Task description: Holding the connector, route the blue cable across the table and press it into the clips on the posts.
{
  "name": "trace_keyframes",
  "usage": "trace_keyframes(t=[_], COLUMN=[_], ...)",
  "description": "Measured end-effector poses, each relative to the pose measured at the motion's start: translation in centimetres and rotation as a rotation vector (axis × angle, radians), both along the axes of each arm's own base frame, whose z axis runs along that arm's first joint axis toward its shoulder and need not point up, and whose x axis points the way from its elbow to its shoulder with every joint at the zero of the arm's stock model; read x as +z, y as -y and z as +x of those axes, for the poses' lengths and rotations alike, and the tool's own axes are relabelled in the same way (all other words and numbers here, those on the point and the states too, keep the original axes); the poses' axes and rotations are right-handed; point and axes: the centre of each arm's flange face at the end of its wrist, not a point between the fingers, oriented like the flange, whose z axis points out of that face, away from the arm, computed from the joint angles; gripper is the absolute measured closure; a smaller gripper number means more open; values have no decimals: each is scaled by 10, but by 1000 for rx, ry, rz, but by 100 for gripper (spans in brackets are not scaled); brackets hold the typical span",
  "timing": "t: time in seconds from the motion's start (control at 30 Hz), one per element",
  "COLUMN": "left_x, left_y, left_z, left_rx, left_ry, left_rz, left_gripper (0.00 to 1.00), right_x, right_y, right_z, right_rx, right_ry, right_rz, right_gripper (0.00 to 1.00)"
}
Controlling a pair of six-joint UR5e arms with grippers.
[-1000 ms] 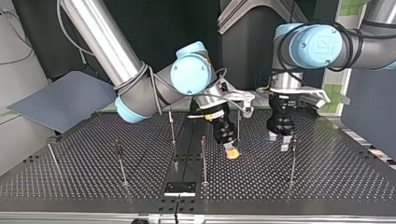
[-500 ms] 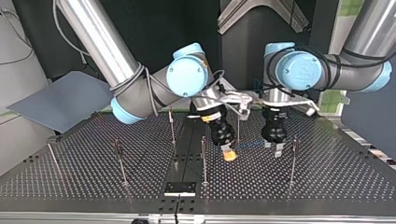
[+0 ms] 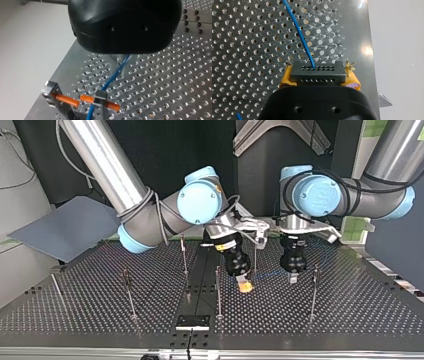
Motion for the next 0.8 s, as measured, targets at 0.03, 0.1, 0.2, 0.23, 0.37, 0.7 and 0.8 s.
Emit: trace_keyframes(t=[0.03, 0.1, 0.2, 0.23, 0.37, 0.7, 0.8], left_x=[0, 0, 1, 1, -2, -26, -34], left_y=[0, 1, 1, 0, -2, -6, -4], left_z=[0, -1, -2, -3, -7, -28, -33], left_rx=[0, 2, 10, 14, 42, 89, 83], left_ry=[0, -2, -4, -7, -36, -92, -93], left_rz=[3, 7, 9, 9, 10, 19, 22], left_gripper=[100, 100, 100, 100, 100, 100, 100], right_x=[0, -1, -3, -3, -6, -24, -30], right_y=[0, 0, 0, 0, -1, -2, -3], right_z=[0, 0, 0, 0, 1, -2, -2], right_rx=[0, 0, 1, 1, 3, 0, 1], right_ry=[0, -1, -1, -1, -3, -29, -37], right_rz=[0, 1, 7, 9, 17, 41, 49], right_gripper=[100, 100, 100, 100, 100, 100, 100])
